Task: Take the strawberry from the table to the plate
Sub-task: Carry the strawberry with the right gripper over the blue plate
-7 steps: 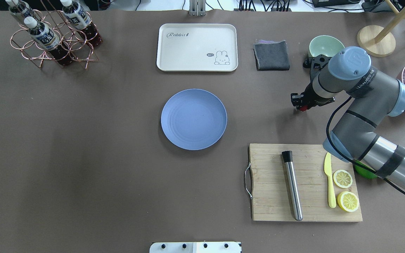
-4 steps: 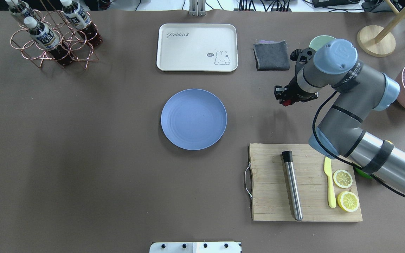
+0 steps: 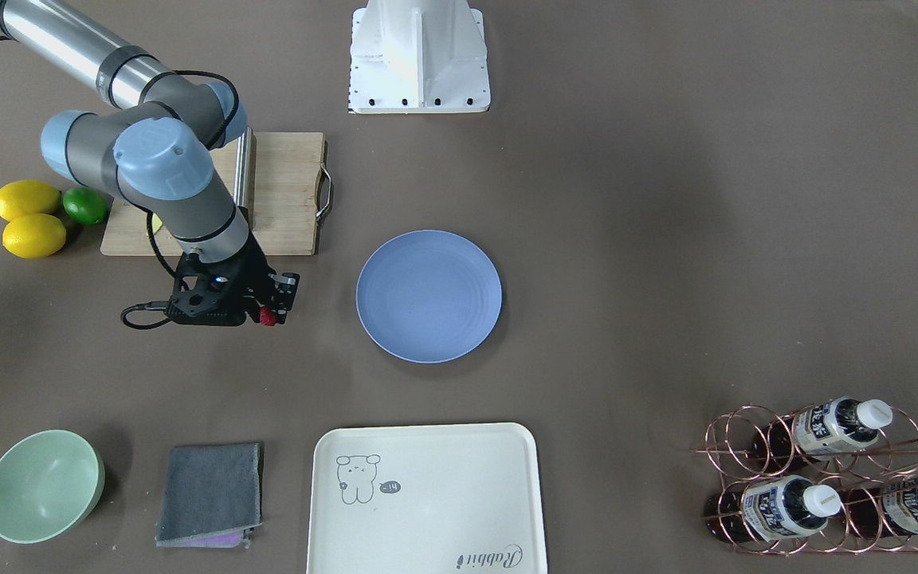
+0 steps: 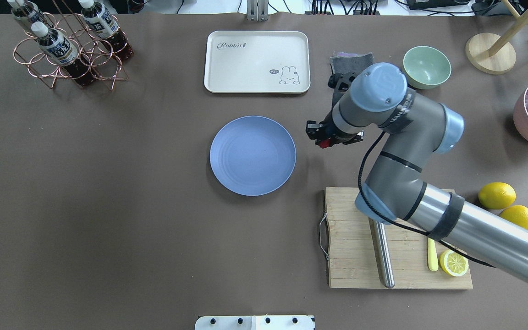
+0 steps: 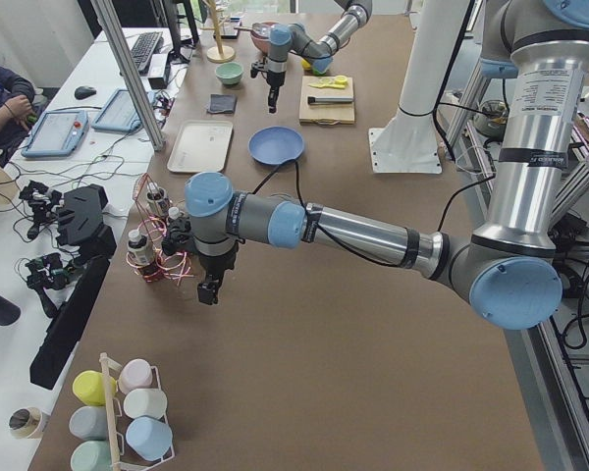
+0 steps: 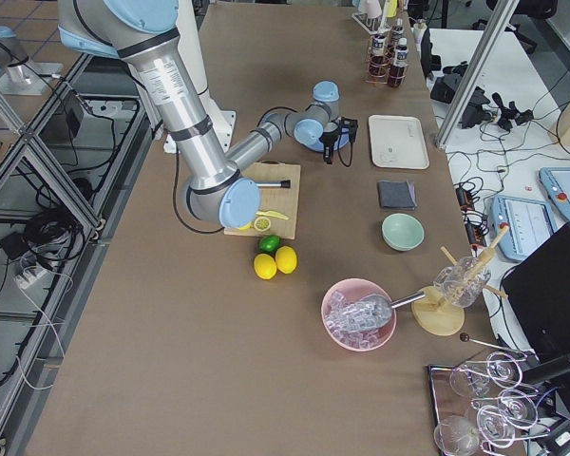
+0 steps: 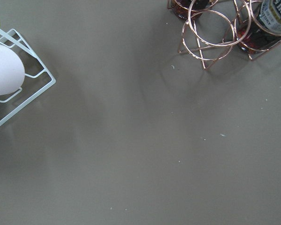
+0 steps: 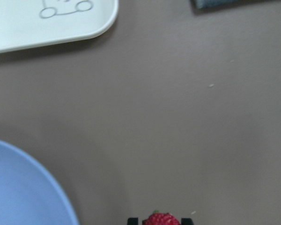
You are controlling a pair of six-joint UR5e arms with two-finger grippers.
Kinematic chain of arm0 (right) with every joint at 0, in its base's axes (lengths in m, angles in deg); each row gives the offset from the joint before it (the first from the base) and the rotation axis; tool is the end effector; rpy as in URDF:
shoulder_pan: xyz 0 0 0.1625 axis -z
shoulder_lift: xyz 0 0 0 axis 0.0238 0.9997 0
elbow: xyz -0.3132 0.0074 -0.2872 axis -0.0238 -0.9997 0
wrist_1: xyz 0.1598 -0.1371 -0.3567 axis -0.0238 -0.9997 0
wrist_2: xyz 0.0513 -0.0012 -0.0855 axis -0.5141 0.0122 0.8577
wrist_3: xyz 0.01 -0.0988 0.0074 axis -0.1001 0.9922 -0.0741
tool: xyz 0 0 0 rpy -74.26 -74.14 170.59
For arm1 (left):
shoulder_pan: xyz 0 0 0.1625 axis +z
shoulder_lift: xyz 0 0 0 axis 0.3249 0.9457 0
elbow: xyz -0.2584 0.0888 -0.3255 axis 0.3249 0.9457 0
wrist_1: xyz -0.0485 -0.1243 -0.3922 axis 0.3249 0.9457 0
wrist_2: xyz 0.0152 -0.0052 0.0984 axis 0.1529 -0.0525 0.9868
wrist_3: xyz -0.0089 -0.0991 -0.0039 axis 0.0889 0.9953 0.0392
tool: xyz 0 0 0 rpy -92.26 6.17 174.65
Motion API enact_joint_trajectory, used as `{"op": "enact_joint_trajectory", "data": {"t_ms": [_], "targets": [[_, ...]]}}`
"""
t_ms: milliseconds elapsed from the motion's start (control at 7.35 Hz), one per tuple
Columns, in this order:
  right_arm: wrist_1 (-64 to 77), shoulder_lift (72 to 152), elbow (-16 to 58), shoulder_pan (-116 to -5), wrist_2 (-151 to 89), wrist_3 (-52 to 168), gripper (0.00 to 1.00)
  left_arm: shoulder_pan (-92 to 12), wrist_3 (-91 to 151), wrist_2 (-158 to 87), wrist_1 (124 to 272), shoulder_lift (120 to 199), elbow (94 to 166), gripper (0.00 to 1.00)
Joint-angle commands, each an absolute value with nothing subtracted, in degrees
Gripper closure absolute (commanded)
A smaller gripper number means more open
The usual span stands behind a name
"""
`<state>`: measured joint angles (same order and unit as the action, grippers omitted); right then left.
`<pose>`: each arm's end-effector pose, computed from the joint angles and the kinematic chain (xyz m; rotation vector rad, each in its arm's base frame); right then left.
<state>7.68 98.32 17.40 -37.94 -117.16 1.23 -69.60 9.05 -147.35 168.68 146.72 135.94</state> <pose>-0.5036 -0.4996 0.2864 0.0922 -0.8770 0.1884 -0.0513 -0.5441 0.5461 0.2080 0.7470 0.1961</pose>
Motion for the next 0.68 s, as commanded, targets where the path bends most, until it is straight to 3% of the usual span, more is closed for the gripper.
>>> {"op": "enact_joint_trajectory", "data": {"t_ms": [0, 272, 544], "targets": [[2.8, 91.1, 16.3, -32.9, -113.4, -3.9, 1.00, -70.0, 8.5, -147.3, 168.5, 146.2, 136.0, 0.02], [3.1, 83.2, 8.4, -30.6, -110.6, -7.3, 1.00, -70.6, 8.4, -147.4, 168.7, 145.5, 136.1, 0.02], [3.4, 82.6, 6.8, -30.5, -108.8, -6.3, 1.00, -70.6, 8.1, -147.4, 168.7, 145.4, 136.0, 0.02]]}}
